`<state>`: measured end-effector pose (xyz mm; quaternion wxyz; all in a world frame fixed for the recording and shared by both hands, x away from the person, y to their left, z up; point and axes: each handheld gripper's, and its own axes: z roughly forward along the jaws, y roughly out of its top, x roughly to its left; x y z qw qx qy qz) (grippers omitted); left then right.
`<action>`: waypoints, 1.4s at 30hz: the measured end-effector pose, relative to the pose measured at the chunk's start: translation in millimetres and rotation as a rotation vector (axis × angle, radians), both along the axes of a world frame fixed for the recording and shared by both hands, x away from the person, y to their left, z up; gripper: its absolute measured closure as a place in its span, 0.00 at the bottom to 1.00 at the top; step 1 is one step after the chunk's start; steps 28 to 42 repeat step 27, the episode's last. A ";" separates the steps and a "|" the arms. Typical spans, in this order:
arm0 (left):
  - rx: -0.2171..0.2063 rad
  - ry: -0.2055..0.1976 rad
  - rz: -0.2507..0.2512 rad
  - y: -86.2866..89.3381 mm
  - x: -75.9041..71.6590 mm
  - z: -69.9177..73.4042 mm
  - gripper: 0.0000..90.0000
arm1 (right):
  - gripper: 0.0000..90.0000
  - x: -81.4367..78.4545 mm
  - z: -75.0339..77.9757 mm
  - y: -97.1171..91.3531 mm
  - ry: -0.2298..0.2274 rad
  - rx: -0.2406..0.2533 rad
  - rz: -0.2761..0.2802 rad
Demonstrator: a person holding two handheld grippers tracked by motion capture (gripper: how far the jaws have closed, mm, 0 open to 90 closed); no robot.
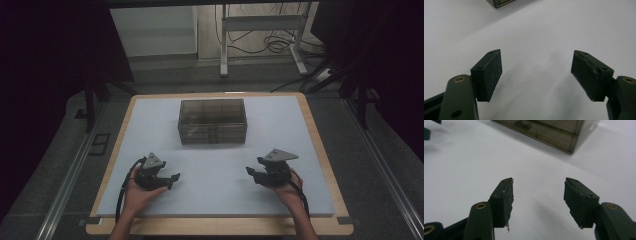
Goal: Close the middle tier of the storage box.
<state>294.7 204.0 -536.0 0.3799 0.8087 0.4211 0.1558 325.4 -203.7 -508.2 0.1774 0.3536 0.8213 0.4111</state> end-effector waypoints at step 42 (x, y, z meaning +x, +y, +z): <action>-0.006 -0.012 0.011 4.4 0.5 2.0 0.28 | 0.39 -5.7 -0.6 -18.0 0.005 0.008 -0.008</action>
